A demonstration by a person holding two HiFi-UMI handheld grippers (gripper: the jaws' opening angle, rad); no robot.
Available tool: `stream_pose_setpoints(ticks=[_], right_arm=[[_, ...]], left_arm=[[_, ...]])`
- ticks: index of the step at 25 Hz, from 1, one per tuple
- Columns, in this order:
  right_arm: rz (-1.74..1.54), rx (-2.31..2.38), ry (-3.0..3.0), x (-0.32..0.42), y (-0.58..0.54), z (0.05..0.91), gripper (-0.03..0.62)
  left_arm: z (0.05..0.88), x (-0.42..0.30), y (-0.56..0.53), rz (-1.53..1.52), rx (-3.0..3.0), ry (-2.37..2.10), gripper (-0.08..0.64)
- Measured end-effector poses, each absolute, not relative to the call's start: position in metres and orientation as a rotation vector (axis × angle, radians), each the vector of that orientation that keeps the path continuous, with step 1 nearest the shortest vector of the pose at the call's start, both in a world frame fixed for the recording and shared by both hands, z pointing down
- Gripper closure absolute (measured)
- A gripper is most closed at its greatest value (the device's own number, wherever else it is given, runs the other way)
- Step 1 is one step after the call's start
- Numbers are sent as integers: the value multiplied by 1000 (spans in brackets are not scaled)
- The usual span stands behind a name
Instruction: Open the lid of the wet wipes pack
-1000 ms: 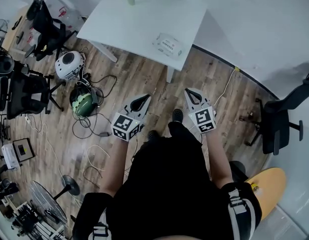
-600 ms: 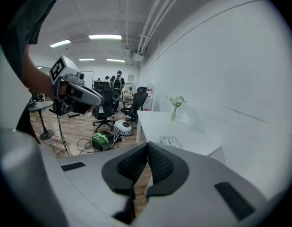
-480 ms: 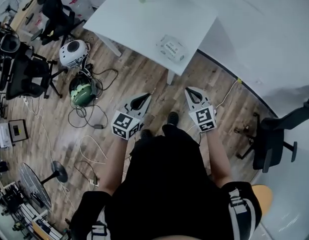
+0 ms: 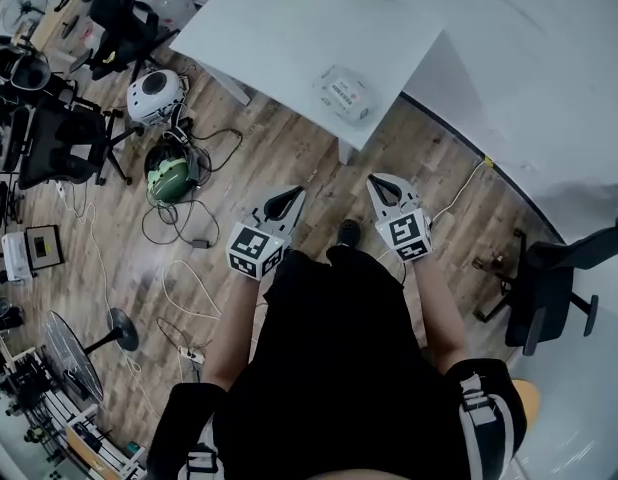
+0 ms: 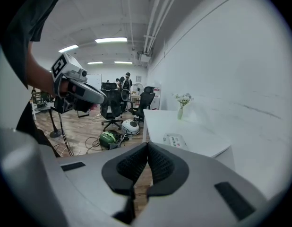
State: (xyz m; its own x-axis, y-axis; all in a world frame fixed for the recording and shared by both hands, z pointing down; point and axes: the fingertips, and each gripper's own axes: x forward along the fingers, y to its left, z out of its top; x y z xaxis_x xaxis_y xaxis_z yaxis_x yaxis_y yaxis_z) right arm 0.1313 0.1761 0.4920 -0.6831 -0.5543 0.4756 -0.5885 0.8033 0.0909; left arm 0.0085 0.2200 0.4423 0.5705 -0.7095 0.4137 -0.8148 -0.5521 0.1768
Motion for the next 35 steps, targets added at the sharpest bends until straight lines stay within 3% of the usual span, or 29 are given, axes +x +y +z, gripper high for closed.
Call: stream_pose_setpoints(ticks=[35], right_arm=[[109, 991, -2391, 176, 134, 481, 577]], left_arm=[[436, 54, 138, 351, 2578, -1078, 535]])
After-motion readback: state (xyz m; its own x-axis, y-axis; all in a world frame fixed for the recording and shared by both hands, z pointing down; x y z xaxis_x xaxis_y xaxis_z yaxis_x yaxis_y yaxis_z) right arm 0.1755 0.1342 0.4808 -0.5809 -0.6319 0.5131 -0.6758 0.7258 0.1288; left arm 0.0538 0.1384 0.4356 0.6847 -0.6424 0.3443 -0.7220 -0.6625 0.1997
